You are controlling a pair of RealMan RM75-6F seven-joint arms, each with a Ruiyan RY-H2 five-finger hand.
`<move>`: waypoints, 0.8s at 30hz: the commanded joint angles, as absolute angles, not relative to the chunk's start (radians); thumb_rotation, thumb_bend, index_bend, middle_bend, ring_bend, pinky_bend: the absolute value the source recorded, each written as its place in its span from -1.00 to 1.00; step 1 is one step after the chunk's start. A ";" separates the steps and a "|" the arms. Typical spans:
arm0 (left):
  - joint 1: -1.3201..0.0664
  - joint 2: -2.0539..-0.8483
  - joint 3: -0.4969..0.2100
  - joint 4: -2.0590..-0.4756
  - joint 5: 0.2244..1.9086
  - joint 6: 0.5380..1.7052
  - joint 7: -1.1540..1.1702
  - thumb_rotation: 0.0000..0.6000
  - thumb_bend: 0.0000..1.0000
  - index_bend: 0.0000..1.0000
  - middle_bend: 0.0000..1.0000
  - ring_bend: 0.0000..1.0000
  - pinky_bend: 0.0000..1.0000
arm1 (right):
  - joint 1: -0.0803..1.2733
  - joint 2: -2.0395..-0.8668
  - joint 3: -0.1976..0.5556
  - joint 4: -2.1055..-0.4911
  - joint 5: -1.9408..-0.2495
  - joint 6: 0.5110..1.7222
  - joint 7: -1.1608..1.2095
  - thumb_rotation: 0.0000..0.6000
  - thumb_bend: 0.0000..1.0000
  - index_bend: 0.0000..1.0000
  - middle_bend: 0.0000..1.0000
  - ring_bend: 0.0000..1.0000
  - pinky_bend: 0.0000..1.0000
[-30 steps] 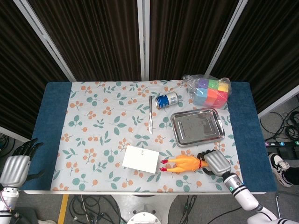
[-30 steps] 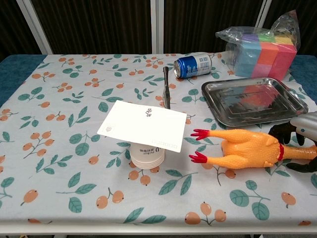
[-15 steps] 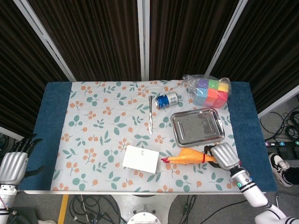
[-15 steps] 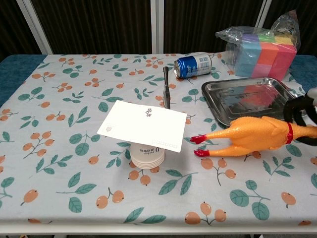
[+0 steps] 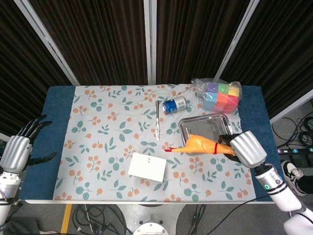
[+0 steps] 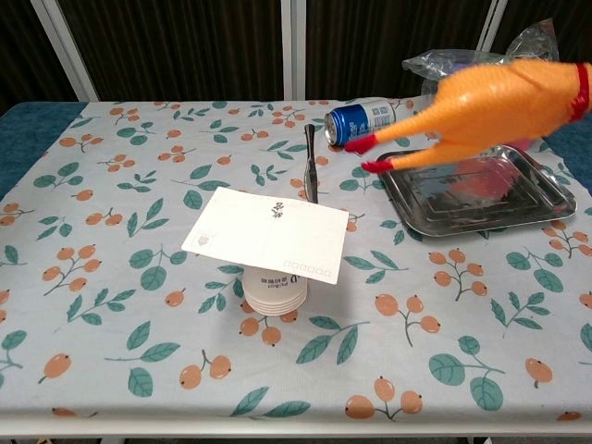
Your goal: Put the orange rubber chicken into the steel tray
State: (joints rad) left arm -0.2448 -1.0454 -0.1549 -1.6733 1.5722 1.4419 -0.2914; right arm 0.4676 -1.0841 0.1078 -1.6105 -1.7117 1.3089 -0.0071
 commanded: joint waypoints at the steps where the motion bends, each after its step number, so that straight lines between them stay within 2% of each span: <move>1: -0.324 -1.019 -0.204 -1.702 1.572 1.370 -0.357 1.00 -0.93 -0.50 -0.59 -0.72 -0.57 | 0.526 -1.096 0.158 -1.642 -1.698 1.278 -0.017 1.00 -0.46 1.00 0.64 0.58 1.00; 8: -0.471 -1.026 -0.252 -1.723 1.481 1.166 -0.402 1.00 -0.92 -0.56 -0.60 -0.72 -0.57 | 0.689 -1.218 0.259 -1.660 -1.589 1.118 -0.085 1.00 -0.46 1.00 0.64 0.58 1.00; 13: -0.531 -1.053 -0.265 -1.746 1.409 1.080 -0.360 1.00 -0.92 -0.59 -0.62 -0.72 -0.56 | 0.778 -1.331 0.313 -1.638 -1.481 1.042 -0.215 1.00 -0.46 1.00 0.64 0.58 1.00; 19: -0.591 -1.036 -0.274 -1.797 1.292 0.939 -0.377 1.00 -0.92 -0.60 -0.63 -0.72 -0.56 | 0.871 -1.472 0.368 -1.602 -1.336 1.008 -0.381 1.00 -0.46 1.00 0.64 0.58 1.00; 24: -0.627 -1.037 -0.286 -1.811 1.199 0.879 -0.366 1.00 -0.93 -0.60 -0.63 -0.72 -0.56 | 0.934 -1.576 0.395 -1.553 -1.235 1.013 -0.486 1.00 -0.46 1.00 0.64 0.58 1.00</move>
